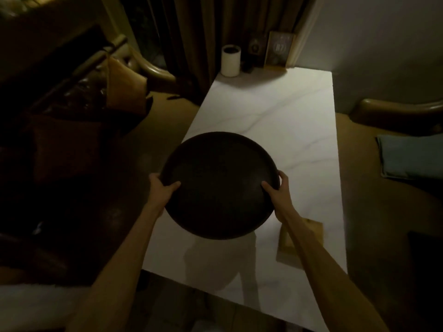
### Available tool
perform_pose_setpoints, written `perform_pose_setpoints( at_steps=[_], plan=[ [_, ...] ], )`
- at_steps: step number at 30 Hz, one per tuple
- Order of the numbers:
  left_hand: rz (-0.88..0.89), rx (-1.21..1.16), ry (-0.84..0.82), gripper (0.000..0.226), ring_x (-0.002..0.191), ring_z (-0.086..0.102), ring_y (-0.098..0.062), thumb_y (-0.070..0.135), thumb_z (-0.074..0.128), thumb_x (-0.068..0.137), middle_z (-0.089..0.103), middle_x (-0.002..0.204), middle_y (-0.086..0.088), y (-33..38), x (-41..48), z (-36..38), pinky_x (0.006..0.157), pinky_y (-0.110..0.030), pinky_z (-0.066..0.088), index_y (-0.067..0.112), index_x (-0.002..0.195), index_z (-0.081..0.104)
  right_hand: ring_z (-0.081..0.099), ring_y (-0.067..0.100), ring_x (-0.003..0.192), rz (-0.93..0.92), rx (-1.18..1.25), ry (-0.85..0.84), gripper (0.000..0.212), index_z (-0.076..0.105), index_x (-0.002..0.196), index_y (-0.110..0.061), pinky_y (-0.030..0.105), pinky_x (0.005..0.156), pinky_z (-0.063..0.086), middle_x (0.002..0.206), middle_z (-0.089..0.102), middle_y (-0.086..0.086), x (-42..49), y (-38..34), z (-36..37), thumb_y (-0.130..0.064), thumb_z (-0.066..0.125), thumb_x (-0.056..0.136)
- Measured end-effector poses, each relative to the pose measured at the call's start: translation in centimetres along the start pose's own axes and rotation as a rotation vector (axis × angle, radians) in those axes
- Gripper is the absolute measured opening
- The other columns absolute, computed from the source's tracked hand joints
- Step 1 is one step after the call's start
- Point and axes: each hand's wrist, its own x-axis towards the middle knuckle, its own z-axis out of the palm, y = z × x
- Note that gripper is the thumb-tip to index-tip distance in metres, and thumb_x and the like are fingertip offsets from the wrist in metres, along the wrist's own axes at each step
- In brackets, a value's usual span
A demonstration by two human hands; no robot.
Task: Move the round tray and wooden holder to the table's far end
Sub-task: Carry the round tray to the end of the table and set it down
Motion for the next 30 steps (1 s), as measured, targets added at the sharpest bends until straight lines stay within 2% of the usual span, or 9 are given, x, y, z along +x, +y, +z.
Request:
perform_pose_setpoints(
  at_steps=[5, 8, 11, 14, 17, 20, 24, 27, 30],
  plan=[
    [0.14, -0.081, 0.119, 0.066, 0.114, 0.054, -0.032, 0.02, 0.076, 0.078, 0.045, 0.134, -0.015, 4.2, -11.2, 5.3, 0.093, -0.051, 0.052, 0.018, 0.128, 0.033, 0.052, 0.016, 0.114, -0.193, 0.014, -0.038, 0.067, 0.036, 0.14, -0.032, 0.016, 0.07, 0.054, 0.127, 0.048, -0.012, -2.5, -4.9, -9.1, -0.028, 0.074, 0.084],
    [0.164, -0.135, 0.18, 0.067, 0.112, 0.054, -0.029, 0.02, 0.077, 0.076, 0.046, 0.13, -0.009, 6.3, -17.6, 8.6, 0.092, -0.05, 0.052, 0.021, 0.129, 0.036, 0.049, 0.014, 0.116, -0.199, 0.024, -0.067, 0.066, 0.036, 0.14, -0.029, 0.017, 0.075, 0.049, 0.133, 0.045, -0.009, -4.9, -7.9, -13.6, -0.022, 0.073, 0.085],
    [0.194, -0.29, 0.2, 0.067, 0.109, 0.056, -0.024, 0.019, 0.079, 0.073, 0.05, 0.124, 0.0, 7.0, -22.8, 10.3, 0.084, -0.044, 0.054, 0.027, 0.127, 0.04, 0.051, 0.013, 0.112, -0.248, 0.035, -0.072, 0.063, 0.038, 0.138, -0.029, 0.018, 0.075, 0.048, 0.131, 0.046, -0.008, -7.5, -10.2, -17.2, -0.017, 0.071, 0.086],
    [0.177, -0.435, 0.175, 0.073, 0.105, 0.056, -0.017, 0.021, 0.08, 0.07, 0.052, 0.12, 0.009, 6.3, -27.2, 11.0, 0.074, -0.038, 0.054, 0.035, 0.13, 0.042, 0.053, 0.002, 0.099, -0.233, 0.04, -0.073, 0.062, 0.039, 0.138, -0.03, 0.015, 0.07, 0.046, 0.121, 0.048, -0.013, -10.4, -11.0, -19.5, -0.016, 0.07, 0.087],
    [0.185, -0.48, 0.182, 0.073, 0.103, 0.054, -0.012, 0.019, 0.079, 0.07, 0.051, 0.115, 0.016, 4.7, -30.3, 11.0, 0.069, -0.033, 0.052, 0.041, 0.129, 0.042, 0.052, 0.001, 0.098, -0.241, 0.025, -0.063, 0.061, 0.04, 0.138, -0.031, 0.016, 0.069, 0.046, 0.113, 0.049, -0.02, -13.4, -10.9, -20.5, -0.016, 0.069, 0.088],
    [0.195, -0.459, 0.204, 0.074, 0.102, 0.051, -0.009, 0.019, 0.079, 0.066, 0.049, 0.112, 0.02, 3.0, -32.1, 10.2, 0.072, -0.034, 0.05, 0.048, 0.123, 0.043, 0.055, 0.005, 0.102, -0.233, 0.013, -0.092, 0.057, 0.04, 0.135, -0.034, 0.018, 0.07, 0.05, 0.115, 0.052, -0.019, -15.6, -10.7, -20.5, -0.016, 0.069, 0.088],
    [0.207, -0.459, 0.283, 0.068, 0.108, 0.05, -0.018, 0.012, 0.077, 0.071, 0.047, 0.121, 0.013, 1.4, -33.9, 9.4, 0.073, -0.037, 0.051, 0.056, 0.111, 0.044, 0.056, 0.007, 0.104, -0.258, -0.045, -0.127, 0.057, 0.041, 0.135, -0.034, 0.024, 0.076, 0.054, 0.115, 0.052, -0.018, -17.4, -10.5, -19.9, -0.017, 0.069, 0.088],
    [0.178, -0.466, 0.357, 0.068, 0.118, 0.048, -0.024, 0.012, 0.076, 0.072, 0.043, 0.135, 0.004, 0.0, -35.5, 9.1, 0.08, -0.045, 0.053, 0.051, 0.118, 0.043, 0.055, 0.014, 0.109, -0.24, -0.08, -0.155, 0.06, 0.041, 0.14, -0.028, 0.027, 0.08, 0.054, 0.124, 0.051, -0.006, -17.9, -10.0, -19.4, -0.015, 0.069, 0.089],
    [0.162, -0.502, 0.438, 0.069, 0.121, 0.048, -0.027, 0.015, 0.077, 0.073, 0.045, 0.135, 0.003, -0.1, -36.2, 8.8, 0.091, -0.055, 0.049, 0.048, 0.122, 0.042, 0.054, 0.018, 0.114, -0.265, -0.12, -0.211, 0.061, 0.039, 0.141, -0.029, 0.027, 0.079, 0.053, 0.13, 0.05, -0.003, -17.4, -10.4, -18.2, -0.016, 0.068, 0.089]
  ],
)
